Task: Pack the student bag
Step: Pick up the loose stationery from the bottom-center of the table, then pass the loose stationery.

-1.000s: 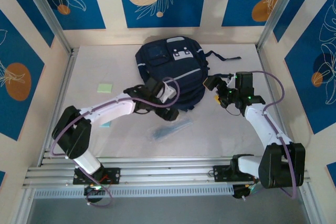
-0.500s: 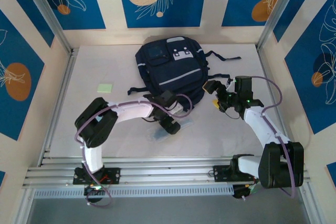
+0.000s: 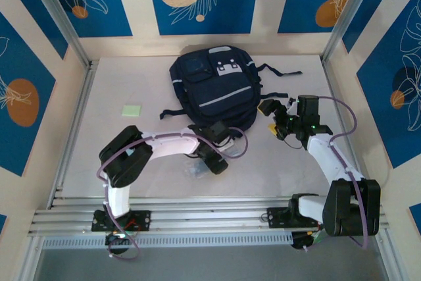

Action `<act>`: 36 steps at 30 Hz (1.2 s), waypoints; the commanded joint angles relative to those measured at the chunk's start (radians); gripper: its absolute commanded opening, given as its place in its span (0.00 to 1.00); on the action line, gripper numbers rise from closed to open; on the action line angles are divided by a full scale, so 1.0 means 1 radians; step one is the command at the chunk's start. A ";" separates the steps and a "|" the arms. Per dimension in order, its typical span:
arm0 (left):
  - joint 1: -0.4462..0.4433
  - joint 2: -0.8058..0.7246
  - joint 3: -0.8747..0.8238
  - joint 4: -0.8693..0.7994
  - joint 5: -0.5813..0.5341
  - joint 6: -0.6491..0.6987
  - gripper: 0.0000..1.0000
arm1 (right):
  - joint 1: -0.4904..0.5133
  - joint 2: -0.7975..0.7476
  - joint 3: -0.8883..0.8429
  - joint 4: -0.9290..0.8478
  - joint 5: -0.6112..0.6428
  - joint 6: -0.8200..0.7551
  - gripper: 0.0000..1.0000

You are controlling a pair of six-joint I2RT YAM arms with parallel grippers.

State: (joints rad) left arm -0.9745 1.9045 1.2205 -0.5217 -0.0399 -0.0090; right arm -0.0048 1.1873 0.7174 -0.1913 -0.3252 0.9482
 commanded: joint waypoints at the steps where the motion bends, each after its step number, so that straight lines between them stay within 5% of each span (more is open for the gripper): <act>1: -0.030 0.068 -0.030 -0.083 -0.001 -0.003 0.83 | -0.010 -0.017 -0.012 0.006 -0.028 0.014 0.99; 4: -0.030 0.051 -0.028 -0.078 0.003 -0.006 0.68 | -0.012 -0.015 -0.013 0.007 -0.030 0.014 1.00; 20: -0.010 -0.160 -0.066 0.011 0.191 -0.020 0.34 | -0.020 0.008 -0.066 -0.027 -0.094 -0.105 0.96; 21: -0.007 -0.158 -0.066 0.019 0.199 -0.024 0.29 | -0.020 0.007 -0.074 -0.019 -0.104 -0.111 0.95; 23: 0.003 -0.142 -0.060 0.029 0.213 -0.032 0.04 | -0.018 0.010 -0.088 -0.010 -0.123 -0.122 0.92; 24: 0.007 -0.135 -0.054 0.028 0.217 -0.034 0.01 | -0.018 0.012 -0.093 -0.008 -0.129 -0.129 0.92; 36: 0.089 -0.145 -0.024 0.149 0.373 -0.122 0.00 | 0.066 0.104 -0.218 0.269 -0.361 -0.185 0.82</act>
State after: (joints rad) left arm -0.9096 1.7699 1.1606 -0.4309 0.2382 -0.0933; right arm 0.0410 1.2564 0.5259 -0.0315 -0.5716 0.7940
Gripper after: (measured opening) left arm 0.048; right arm 0.826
